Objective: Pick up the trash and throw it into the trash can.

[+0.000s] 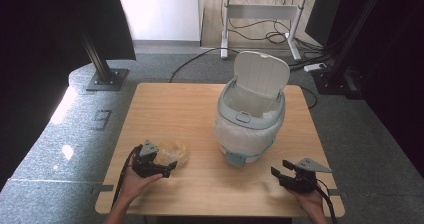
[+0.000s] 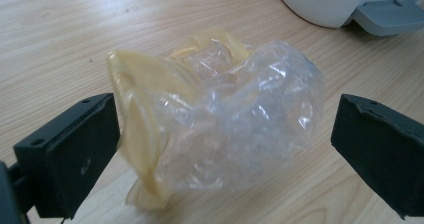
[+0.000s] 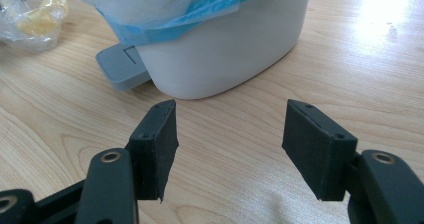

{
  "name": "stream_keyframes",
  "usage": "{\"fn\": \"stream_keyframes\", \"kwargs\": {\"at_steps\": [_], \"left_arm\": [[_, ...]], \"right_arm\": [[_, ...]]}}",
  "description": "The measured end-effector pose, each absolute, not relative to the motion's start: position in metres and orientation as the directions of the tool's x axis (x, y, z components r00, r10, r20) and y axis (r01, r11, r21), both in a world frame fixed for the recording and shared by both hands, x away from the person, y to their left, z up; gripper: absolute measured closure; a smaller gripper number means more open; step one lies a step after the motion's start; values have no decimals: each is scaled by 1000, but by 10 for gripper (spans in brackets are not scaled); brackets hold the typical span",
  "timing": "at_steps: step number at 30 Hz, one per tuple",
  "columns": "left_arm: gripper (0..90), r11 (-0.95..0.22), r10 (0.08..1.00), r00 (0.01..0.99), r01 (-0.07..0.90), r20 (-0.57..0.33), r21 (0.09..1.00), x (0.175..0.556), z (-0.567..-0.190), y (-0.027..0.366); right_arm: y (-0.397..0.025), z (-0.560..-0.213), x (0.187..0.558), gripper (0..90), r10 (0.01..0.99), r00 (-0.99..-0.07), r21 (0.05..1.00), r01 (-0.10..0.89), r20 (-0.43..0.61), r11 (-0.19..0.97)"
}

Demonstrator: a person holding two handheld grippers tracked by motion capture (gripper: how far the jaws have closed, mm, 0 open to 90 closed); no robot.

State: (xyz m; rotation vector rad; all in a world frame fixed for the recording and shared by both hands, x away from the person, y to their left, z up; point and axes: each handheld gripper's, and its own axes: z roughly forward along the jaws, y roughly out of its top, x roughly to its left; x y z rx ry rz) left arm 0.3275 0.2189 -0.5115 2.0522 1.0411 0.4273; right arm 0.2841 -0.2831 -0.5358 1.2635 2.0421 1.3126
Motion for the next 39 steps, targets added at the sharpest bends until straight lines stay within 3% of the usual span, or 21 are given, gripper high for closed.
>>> {"fn": "stream_keyframes", "kwargs": {"at_steps": [5,8,15,21,30,39], "left_arm": [[1,-380,789,613,532,-34,757,337,-517,210],[63,-379,790,612,530,-33,759,339,-521,209],[375,-360,792,608,540,-57,761,343,-529,210],[542,-387,789,614,519,-18,763,340,-530,209],[652,-358,781,623,499,-39,790,333,-523,219],[673,-327,783,620,487,-57,809,329,-515,228]], "right_arm": [[-283,-537,284,381,851,-510,866,474,125,157],[-284,-537,284,382,853,-506,867,475,126,153],[-284,-537,284,384,857,-500,866,477,126,151],[-283,-538,284,385,858,-499,863,480,123,155],[-285,-538,283,389,864,-490,864,480,120,152],[-288,-538,284,391,871,-477,864,483,120,146]]}}
